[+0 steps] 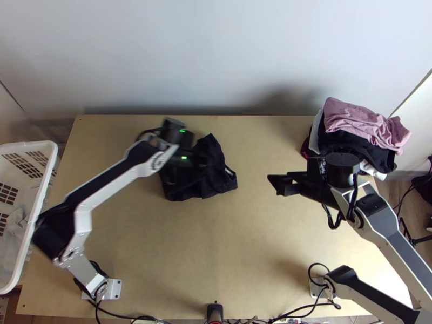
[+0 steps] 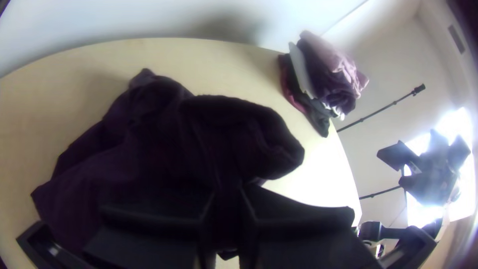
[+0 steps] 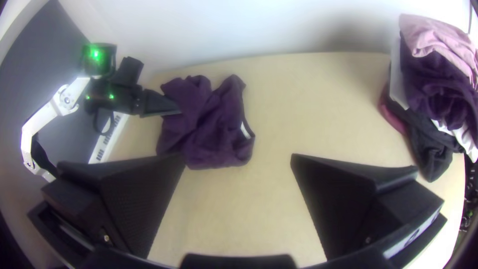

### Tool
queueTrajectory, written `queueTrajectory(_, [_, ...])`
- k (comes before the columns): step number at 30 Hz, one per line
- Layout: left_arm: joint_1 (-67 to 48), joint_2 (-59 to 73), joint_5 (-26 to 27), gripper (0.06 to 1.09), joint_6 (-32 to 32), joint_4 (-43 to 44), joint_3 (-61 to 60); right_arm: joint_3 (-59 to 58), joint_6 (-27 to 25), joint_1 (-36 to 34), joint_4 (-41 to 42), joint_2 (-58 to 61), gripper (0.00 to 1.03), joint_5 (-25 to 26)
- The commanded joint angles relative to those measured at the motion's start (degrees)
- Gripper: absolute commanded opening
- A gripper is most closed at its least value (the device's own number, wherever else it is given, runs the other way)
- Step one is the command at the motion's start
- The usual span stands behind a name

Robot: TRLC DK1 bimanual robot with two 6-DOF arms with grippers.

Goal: Fold the t-shirt

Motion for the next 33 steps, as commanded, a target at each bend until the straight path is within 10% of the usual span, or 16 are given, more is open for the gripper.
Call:
queueTrajectory(1, [-7.49, 11.91, -2.52, 0.1, -1.91, 1.1, 9.49, -3.83, 0.12, -1.16, 0.28, -3.24, 0.98, 0.0])
queueTrajectory(3, [-8.19, 16.3, -4.45, 0.24, -1.73, 1.36, 11.51, -4.18, 0.48, -1.33, 0.28, -3.86, 0.98, 0.0])
queueTrajectory(7, [-9.16, 19.82, -5.06, 1.02, -4.37, 1.89, 12.13, -4.35, 0.56, -1.51, 0.28, -4.3, 0.98, 0.0])
queueTrajectory(15, [-3.18, 22.28, -8.14, 1.04, -6.57, -4.35, 16.17, -3.3, 1.62, -1.42, -0.77, -5.44, 0.98, -0.17])
queueTrajectory(33, [7.36, -19.03, -3.83, 1.04, 0.73, -22.1, 6.68, -10.42, 7.51, 5.96, 2.48, -4.3, 0.98, -3.78])
